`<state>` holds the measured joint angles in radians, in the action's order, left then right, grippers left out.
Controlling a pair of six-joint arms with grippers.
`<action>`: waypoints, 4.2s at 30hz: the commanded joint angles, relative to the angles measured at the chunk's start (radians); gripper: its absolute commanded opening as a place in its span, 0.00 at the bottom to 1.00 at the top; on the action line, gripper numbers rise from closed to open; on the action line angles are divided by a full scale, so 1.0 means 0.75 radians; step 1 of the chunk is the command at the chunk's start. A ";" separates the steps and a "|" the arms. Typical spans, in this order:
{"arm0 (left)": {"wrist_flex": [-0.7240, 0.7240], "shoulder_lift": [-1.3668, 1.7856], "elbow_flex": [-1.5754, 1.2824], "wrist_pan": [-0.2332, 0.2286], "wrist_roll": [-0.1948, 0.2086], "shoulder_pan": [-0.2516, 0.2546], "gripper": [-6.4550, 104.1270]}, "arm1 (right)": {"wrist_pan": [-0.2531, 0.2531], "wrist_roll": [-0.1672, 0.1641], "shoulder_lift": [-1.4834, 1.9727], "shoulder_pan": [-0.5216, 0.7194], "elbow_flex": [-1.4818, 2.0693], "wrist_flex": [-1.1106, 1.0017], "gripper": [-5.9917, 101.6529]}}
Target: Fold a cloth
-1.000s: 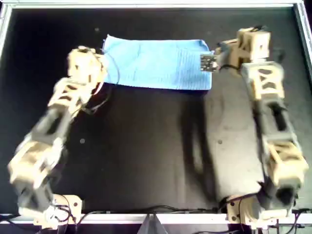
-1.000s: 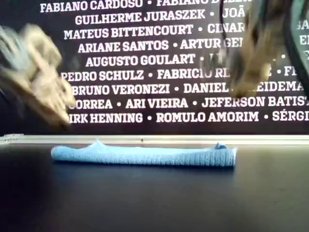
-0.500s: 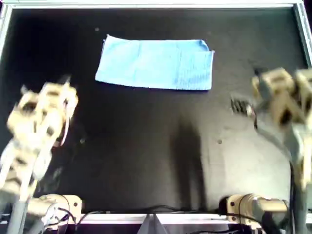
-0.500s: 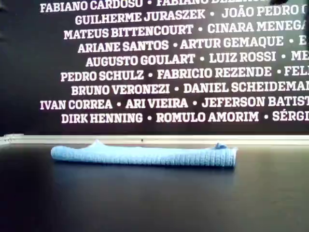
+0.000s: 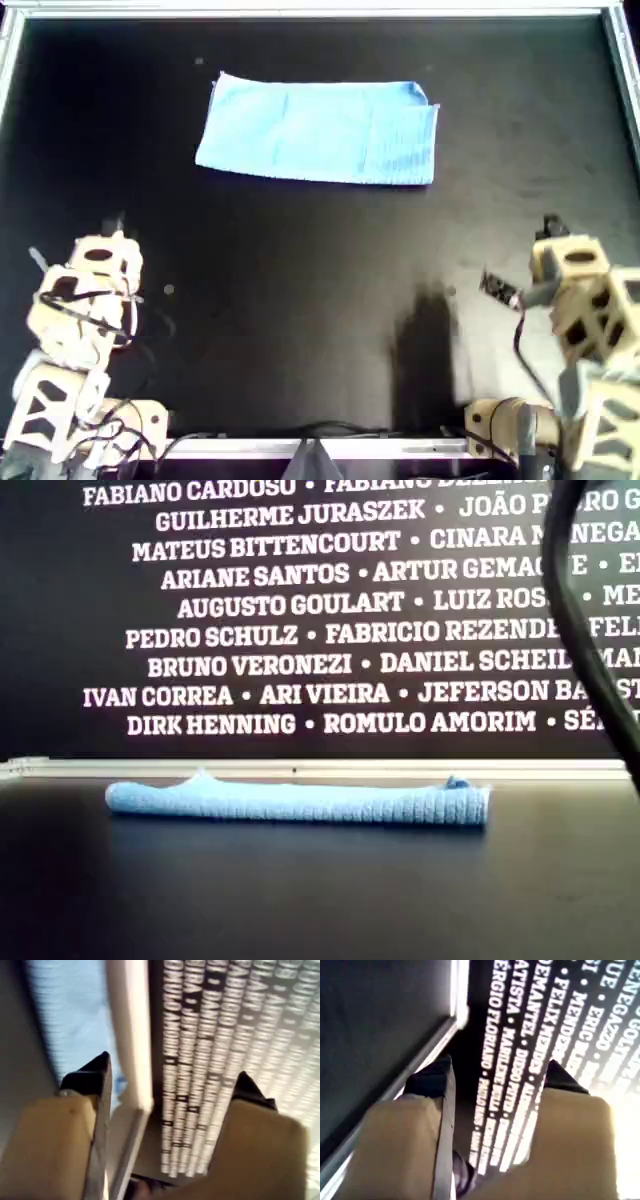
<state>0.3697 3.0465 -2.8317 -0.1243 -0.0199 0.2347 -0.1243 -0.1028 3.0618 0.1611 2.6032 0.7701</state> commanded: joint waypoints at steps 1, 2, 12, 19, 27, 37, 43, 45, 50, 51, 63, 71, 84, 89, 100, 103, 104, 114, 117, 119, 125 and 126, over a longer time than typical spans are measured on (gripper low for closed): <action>0.000 0.035 -0.029 -0.006 0.006 -0.008 0.82 | 0.006 0.010 0.080 0.008 0.096 -0.072 0.74; 0.000 0.035 -0.047 -0.006 0.006 -0.008 0.82 | 0.006 0.010 0.076 0.008 0.137 -0.072 0.74; 0.000 0.033 -0.209 -0.006 0.006 -0.008 0.82 | -0.008 -0.006 0.070 0.008 0.335 -0.072 0.74; 0.002 -0.004 -0.231 -0.006 0.008 -0.020 0.82 | -0.016 -0.008 0.070 -0.020 0.528 -0.072 0.73; 0.002 -0.198 -0.231 0.016 0.012 -0.008 0.82 | -0.018 -0.008 0.070 -0.074 0.548 -0.074 0.73; 0.000 -0.258 -0.231 0.016 0.012 -0.006 0.83 | -0.014 0.010 0.070 -0.364 0.558 -0.074 0.73; 0.000 -0.260 -0.231 0.018 -0.006 -0.004 0.82 | -0.014 0.010 0.070 -0.362 0.556 -0.074 0.74; -0.002 -0.258 -0.223 0.018 0.008 -0.004 0.83 | -0.014 -0.002 0.070 -0.364 0.530 -0.074 0.74; -0.045 -0.284 -0.190 0.020 0.008 -0.004 0.83 | 0.004 0.012 0.065 -0.368 0.528 -0.245 0.74; -0.061 -0.288 -0.172 0.020 0.008 -0.004 0.82 | 0.006 0.012 0.055 -0.366 0.536 -0.323 0.74; -0.325 -1.532 0.597 0.022 0.008 -0.004 0.83 | 0.006 0.014 -0.544 -0.370 0.425 -0.890 0.74; -0.325 -2.039 1.156 0.022 0.008 -0.002 0.83 | -0.014 0.123 -1.659 -0.413 -0.286 -1.014 0.74; -0.325 -2.475 1.663 0.022 -0.006 -0.002 0.83 | 0.006 0.282 -2.293 -0.567 -0.943 -1.014 0.74; -0.325 -2.606 1.810 0.022 -0.010 0.006 0.83 | 0.008 0.282 -2.432 -0.550 -1.135 -1.012 0.73; -0.325 -2.700 1.982 0.020 -0.012 0.008 0.83 | 0.010 0.297 -2.683 -0.538 -1.583 -0.614 0.73; -0.325 -2.730 2.008 0.020 -0.012 0.008 0.83 | 0.010 0.297 -2.771 -0.538 -1.726 -0.497 0.73; -0.325 -2.745 2.011 0.020 -0.012 0.008 0.83 | 0.010 0.297 -2.796 -0.538 -1.763 -0.466 0.73; -0.325 -2.792 2.008 0.020 -0.012 0.006 0.83 | -0.014 0.297 -2.733 -0.542 -1.790 -0.387 0.74; -0.325 -2.792 2.006 0.020 -0.012 0.006 0.83 | -0.014 0.297 -2.577 -0.540 -1.749 -0.368 0.74; -0.325 -2.792 2.006 0.020 -0.012 0.006 0.83 | -0.012 0.297 -2.491 -0.550 -1.667 -0.346 0.74; -0.325 -2.792 2.000 0.020 -0.012 0.008 0.83 | 0.006 0.288 -2.409 -0.550 -1.483 -0.344 0.74; -0.325 -2.792 2.000 0.020 -0.012 0.008 0.83 | 0.006 0.288 -2.413 -0.546 -1.471 -0.344 0.74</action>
<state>0.1427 0.9388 -1.3683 -0.1120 -0.0230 0.2362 -0.1243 0.1135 1.1582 -0.2485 1.4987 0.4955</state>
